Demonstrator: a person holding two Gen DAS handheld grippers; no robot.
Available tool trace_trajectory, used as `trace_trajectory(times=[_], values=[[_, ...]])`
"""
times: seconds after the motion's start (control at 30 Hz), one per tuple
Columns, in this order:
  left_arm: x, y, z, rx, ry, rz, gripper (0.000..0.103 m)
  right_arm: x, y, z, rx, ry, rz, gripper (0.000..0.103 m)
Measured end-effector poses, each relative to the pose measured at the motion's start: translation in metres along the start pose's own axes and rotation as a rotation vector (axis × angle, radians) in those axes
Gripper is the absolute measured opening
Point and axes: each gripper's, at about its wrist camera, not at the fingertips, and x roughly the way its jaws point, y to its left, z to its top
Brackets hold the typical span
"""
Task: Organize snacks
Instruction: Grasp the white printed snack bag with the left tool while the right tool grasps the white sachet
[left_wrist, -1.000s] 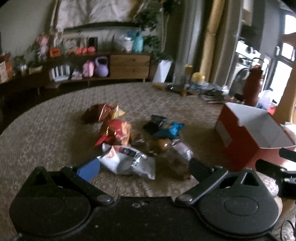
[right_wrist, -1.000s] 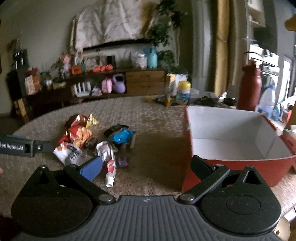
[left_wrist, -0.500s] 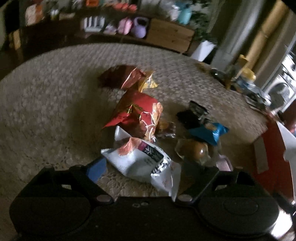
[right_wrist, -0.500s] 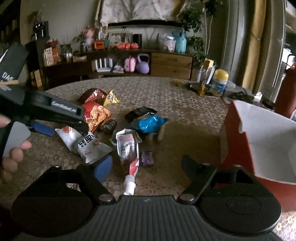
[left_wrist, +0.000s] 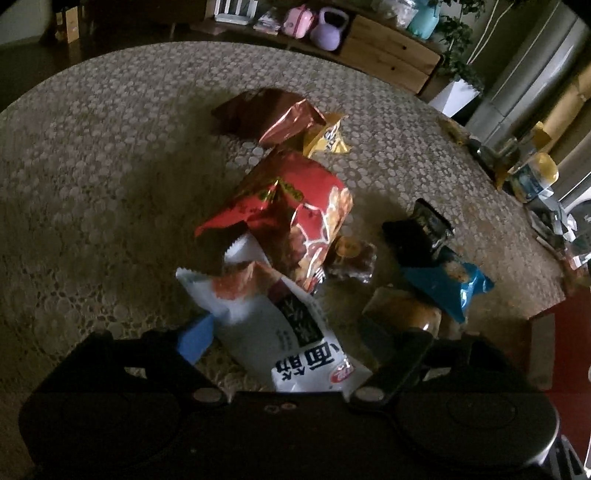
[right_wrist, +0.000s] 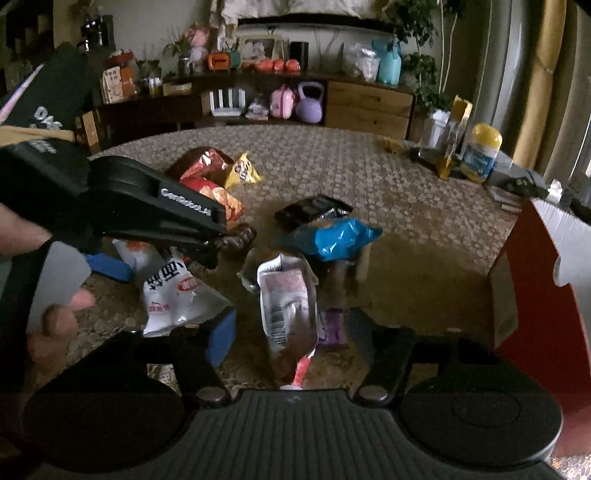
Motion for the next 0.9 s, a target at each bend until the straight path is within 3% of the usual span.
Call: trace_trajectory(times=[0.27, 0.4, 0.43, 0.77, 0.9], values=[[-0.002, 0.007, -0.005, -0.016, -0.012, 0.0, 0.067, 0.008, 0.001, 0.005, 0.021, -0.003, -0.004, 0.053], [-0.007, 0.007, -0.009, -0.006, -0.027, -0.019, 0.057, 0.015, 0.004, 0.006, 0.01, 0.016, -0.009, 0.036], [-0.008, 0.006, -0.01, -0.002, -0.028, -0.026, 0.048, 0.017, 0.004, 0.007, 0.01, 0.024, -0.011, 0.034], [-0.027, 0.004, -0.018, 0.062, -0.097, -0.032, 0.024, 0.009, 0.0, 0.004, 0.07, 0.049, 0.001, 0.03], [-0.034, 0.008, -0.022, 0.066, -0.117, -0.041, 0.019, -0.004, -0.002, 0.002, 0.086, 0.042, 0.007, 0.029]])
